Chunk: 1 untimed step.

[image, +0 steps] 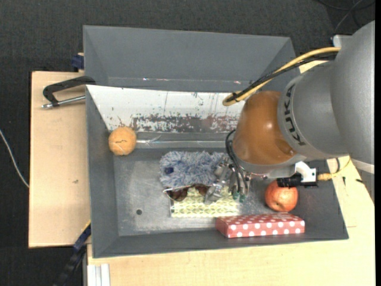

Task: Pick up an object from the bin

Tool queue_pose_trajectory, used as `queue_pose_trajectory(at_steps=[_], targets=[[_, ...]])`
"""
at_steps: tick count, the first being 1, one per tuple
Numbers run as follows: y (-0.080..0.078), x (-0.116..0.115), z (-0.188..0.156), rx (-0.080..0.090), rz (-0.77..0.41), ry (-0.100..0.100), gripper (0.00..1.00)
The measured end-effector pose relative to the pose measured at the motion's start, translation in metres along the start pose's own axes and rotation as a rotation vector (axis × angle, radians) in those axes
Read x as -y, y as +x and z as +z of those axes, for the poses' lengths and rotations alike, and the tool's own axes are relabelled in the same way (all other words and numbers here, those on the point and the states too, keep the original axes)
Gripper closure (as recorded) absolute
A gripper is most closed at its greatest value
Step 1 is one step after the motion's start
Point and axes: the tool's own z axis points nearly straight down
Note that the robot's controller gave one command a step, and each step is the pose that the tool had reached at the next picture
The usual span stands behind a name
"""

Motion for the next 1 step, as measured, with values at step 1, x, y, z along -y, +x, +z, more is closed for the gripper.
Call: queue_pose_trajectory(at_steps=[1], targets=[[0.0,0.0,0.0,0.0,0.0,0.0,1.0]])
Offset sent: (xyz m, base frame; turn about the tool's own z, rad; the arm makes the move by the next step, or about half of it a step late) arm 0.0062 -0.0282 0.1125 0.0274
